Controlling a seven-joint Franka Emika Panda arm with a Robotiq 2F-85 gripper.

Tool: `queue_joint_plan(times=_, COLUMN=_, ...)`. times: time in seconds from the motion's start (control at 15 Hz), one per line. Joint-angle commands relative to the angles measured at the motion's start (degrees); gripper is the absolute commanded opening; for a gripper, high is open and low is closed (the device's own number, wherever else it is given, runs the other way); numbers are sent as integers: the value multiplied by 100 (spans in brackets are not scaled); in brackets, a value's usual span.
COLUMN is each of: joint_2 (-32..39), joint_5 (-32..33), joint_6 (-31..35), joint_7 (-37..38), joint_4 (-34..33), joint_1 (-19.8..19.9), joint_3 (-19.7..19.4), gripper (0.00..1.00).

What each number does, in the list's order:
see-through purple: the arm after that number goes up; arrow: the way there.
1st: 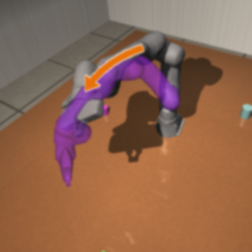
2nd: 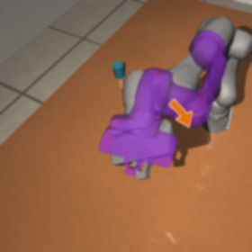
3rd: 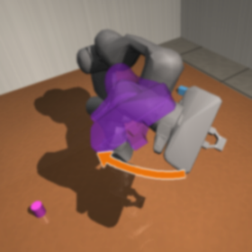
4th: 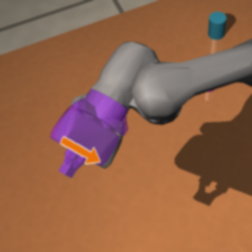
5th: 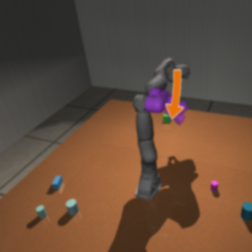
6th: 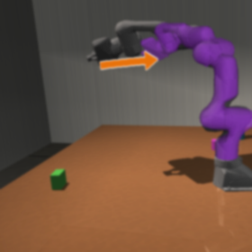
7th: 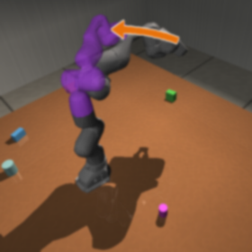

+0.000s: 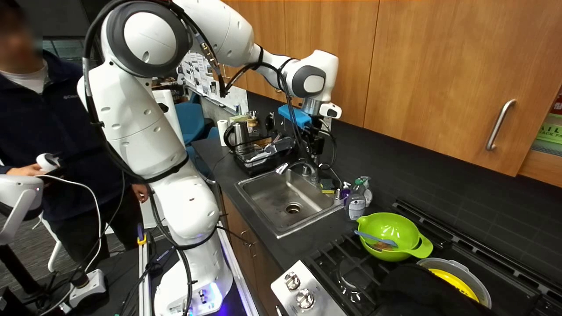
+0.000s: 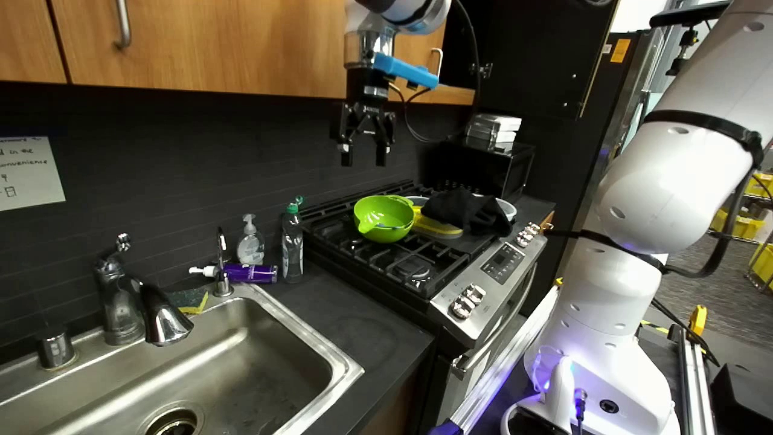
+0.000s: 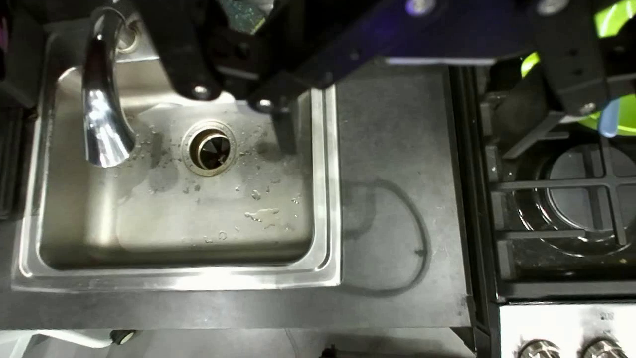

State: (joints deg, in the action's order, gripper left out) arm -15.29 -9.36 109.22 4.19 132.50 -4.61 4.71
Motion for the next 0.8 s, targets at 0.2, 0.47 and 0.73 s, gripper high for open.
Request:
queue_joint_plan(times=0.2, joint_2=-463, joint_5=13, joint_6=162, joint_7=336, joint_4=912, joint_1=345, joint_3=-234, gripper=100)
queue_joint_plan(times=0.47, joint_2=-496, joint_5=-44, joint_6=325, joint_7=398, joint_4=1331, joint_1=495, joint_3=-368, gripper=100)
queue_joint_plan(times=0.73, joint_2=-368, joint_5=-88, joint_6=753, joint_7=418, joint_4=1556, joint_1=549, joint_3=-429, gripper=100)
